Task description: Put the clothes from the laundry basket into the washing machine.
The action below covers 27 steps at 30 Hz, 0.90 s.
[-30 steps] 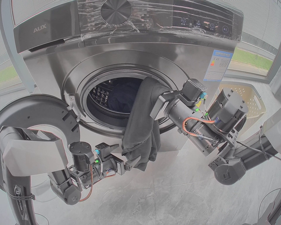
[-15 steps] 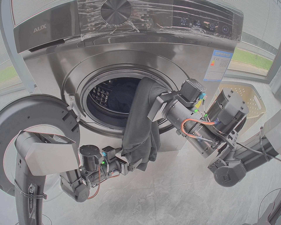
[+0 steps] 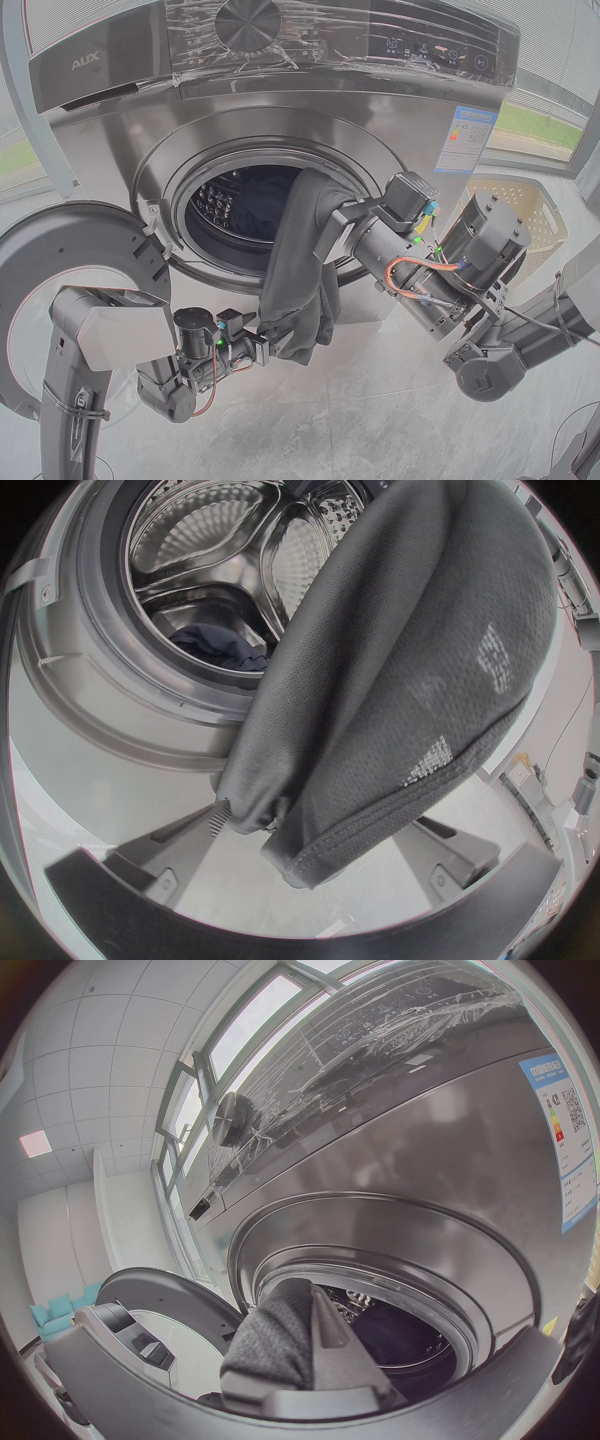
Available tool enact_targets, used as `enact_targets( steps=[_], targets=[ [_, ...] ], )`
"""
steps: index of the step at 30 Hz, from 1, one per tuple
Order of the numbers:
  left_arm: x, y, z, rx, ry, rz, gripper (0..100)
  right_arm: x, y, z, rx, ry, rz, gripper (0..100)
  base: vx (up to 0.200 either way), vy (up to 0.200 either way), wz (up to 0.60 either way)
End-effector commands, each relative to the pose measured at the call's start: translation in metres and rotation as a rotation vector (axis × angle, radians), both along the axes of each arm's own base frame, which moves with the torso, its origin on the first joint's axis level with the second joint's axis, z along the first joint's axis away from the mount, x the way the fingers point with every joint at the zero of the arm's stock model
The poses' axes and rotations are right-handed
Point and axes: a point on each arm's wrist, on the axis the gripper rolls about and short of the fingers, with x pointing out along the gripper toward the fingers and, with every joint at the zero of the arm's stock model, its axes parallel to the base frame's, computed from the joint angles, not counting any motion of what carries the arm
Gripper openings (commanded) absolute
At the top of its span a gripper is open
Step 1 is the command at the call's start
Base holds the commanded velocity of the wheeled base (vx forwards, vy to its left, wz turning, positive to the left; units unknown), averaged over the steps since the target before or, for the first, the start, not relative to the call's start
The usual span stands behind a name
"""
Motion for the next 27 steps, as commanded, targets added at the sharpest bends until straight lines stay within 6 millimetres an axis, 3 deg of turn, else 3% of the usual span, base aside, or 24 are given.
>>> enact_targets(
  steps=[1, 8, 12, 15, 22, 23, 24, 26, 27],
  targets=[
    [0.001, -0.002, -0.003, 0.000, 0.001, -0.005, 0, 0.000, 0.000, 0.000, 0.000, 0.001, -0.002, 0, 0.000, 0.000, 0.00],
    [0.003, -0.002, 0.003, -0.010, -0.020, -0.002, 0, 0.001, -0.009, -0.002, -0.007, 0.007, -0.019, 0, 0.000, 0.000, 0.00],
    [-0.004, 0.003, 0.028, -0.025, -0.055, 0.004, 0, 0.005, -0.022, -0.003, -0.011, 0.014, -0.055, 0, 0.000, 0.000, 0.00],
    [-0.021, 0.011, 0.058, -0.041, -0.088, 0.004, 0, 0.012, -0.037, -0.005, -0.017, 0.024, -0.100, 0, 0.000, 0.000, 0.00],
    [-0.062, 0.029, 0.123, -0.106, -0.195, 0.005, 0, 0.014, -0.060, -0.029, -0.069, 0.113, -0.148, 0, 0.000, 0.000, 0.00],
    [-0.062, 0.030, 0.124, -0.107, -0.198, 0.005, 0, 0.014, -0.060, -0.030, -0.071, 0.116, -0.148, 0, 0.000, 0.000, 0.00],
    [-0.074, 0.035, 0.142, -0.127, -0.242, 0.006, 0, 0.015, -0.066, -0.038, -0.090, 0.143, -0.164, 0, 0.000, 0.000, 0.00],
    [-0.075, 0.035, 0.144, -0.128, -0.246, 0.006, 0, 0.015, -0.067, -0.039, -0.092, 0.147, -0.167, 0, 0.000, 0.000, 0.00],
    [-0.083, 0.039, 0.155, -0.143, -0.278, 0.006, 0, 0.018, -0.074, -0.044, -0.097, 0.170, -0.187, 0, 0.000, 0.000, 0.00]
  ],
)
